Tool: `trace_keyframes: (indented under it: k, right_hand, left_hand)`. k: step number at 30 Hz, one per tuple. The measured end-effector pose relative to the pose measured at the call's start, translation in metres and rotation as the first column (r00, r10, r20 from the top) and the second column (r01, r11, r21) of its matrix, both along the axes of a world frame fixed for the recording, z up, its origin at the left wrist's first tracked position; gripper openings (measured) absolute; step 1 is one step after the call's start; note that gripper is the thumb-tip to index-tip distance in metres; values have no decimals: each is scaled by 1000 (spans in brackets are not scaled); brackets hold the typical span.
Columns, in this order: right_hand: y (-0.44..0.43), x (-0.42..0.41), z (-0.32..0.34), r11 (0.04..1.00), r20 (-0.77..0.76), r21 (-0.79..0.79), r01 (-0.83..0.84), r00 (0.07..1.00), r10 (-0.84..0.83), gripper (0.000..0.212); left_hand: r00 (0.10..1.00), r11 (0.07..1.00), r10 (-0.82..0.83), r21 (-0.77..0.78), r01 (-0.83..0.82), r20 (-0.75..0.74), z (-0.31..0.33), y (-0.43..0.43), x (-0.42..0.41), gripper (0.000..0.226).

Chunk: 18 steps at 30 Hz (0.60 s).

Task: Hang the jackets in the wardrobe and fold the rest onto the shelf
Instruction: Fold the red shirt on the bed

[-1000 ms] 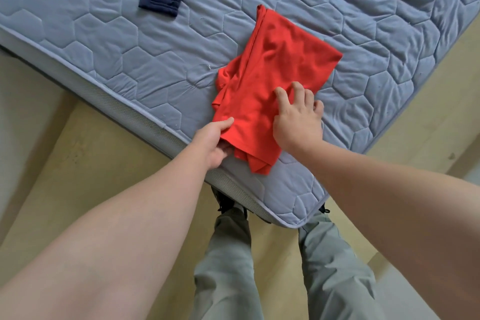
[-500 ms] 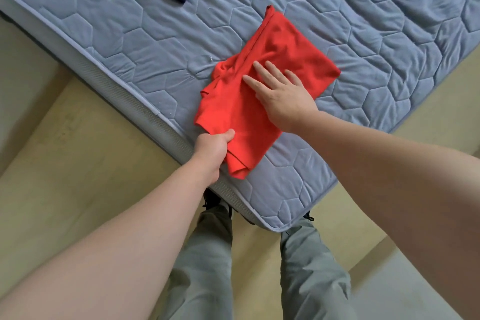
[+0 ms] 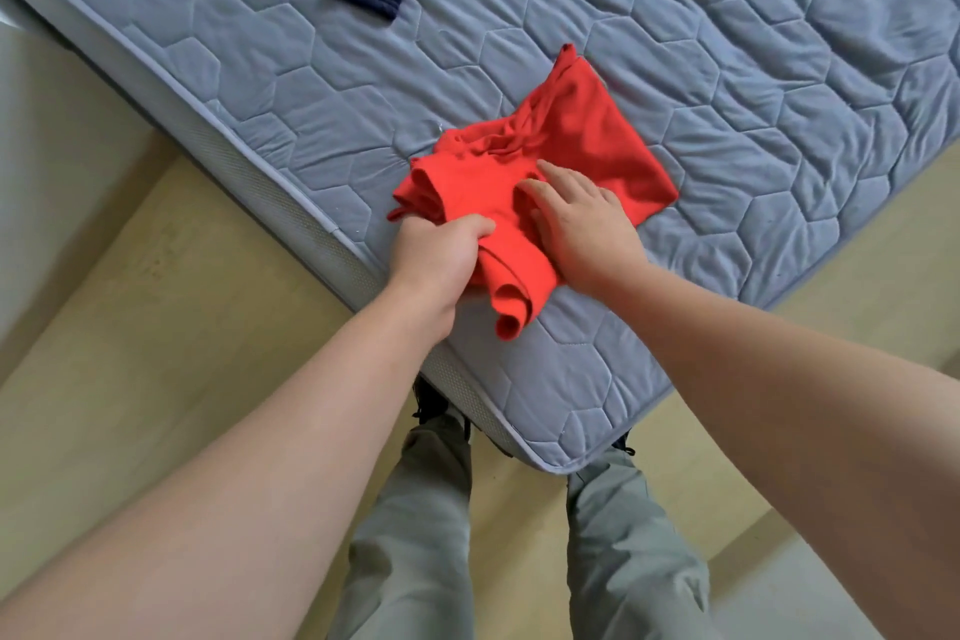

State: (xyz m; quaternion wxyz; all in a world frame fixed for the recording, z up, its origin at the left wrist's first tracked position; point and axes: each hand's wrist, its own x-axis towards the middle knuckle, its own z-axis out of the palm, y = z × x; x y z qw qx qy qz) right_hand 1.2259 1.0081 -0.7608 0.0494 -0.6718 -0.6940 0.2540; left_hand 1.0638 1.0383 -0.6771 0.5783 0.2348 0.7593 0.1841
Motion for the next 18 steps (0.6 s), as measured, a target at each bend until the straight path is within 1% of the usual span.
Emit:
trace_keyframes:
  k: [2,3,4,5,6,7,8,9,10,11,12,13,14,15,16,17,18]
  right_hand:
    - [-8,8,5,996,-8,42,76,997,-76,40]
    - [-12,11,7,996,-46,25,85,995,-84,43]
    - [-16,15,11,996,-136,-8,93,986,-93,47]
    - [-19,17,15,992,-266,-35,123,956,-128,45]
    - [-24,18,19,980,-394,-62,187,898,-196,36]
    - [-29,20,22,965,-462,-102,243,847,-263,25]
    - [-32,21,23,947,-500,-168,274,804,-321,28]
    - [-35,23,24,921,-552,-267,285,738,-388,37]
    - [-37,25,26,882,-636,-375,286,612,-470,45]
    - [-37,26,27,827,-698,-464,316,445,-562,49]
    - [-36,28,27,751,-713,-538,383,267,-648,46]
    - [-33,29,28,653,-687,-597,466,123,-716,36]
    - [-29,31,27,545,-641,-641,540,14,-768,26]
    - [-25,34,24,444,-590,-670,594,-63,-805,20]
    - [-22,36,19,355,-540,-695,626,-129,-832,18]
    - [-18,38,14,281,-498,-717,637,-187,-847,18]
    - [-14,39,10,234,-471,-730,642,-225,-853,18]
  left_hand:
    - [1000,999,-31,17,31,6,10,13,22,9]
    - [999,999,-49,23,48,23,14,20,33,5]
    - [996,997,-75,23,74,42,16,28,44,5]
    - [992,994,-111,8,111,53,17,35,54,12]
    - [987,989,-148,-16,149,60,16,41,62,19]
    - [981,982,-182,-35,185,71,15,46,70,22]
    - [974,975,-213,-44,217,82,14,49,78,20]
    - [967,969,-238,-49,243,91,12,53,84,18]
    - [959,961,-264,-55,270,107,9,56,91,19]
    - [945,947,-305,-64,314,120,6,59,96,24]
    - [921,924,-365,-66,376,135,3,63,99,28]
    - [894,900,-420,-52,432,154,-1,67,101,29]
    - [877,885,-457,-20,465,146,-5,71,101,23]
    - [874,879,-477,27,476,96,-10,75,99,12]
    - [868,864,-496,84,496,-19,-17,79,95,9]
    - [835,826,-520,142,545,-182,-23,82,90,16]
    - [773,773,-530,177,610,-350,-28,84,84,23]
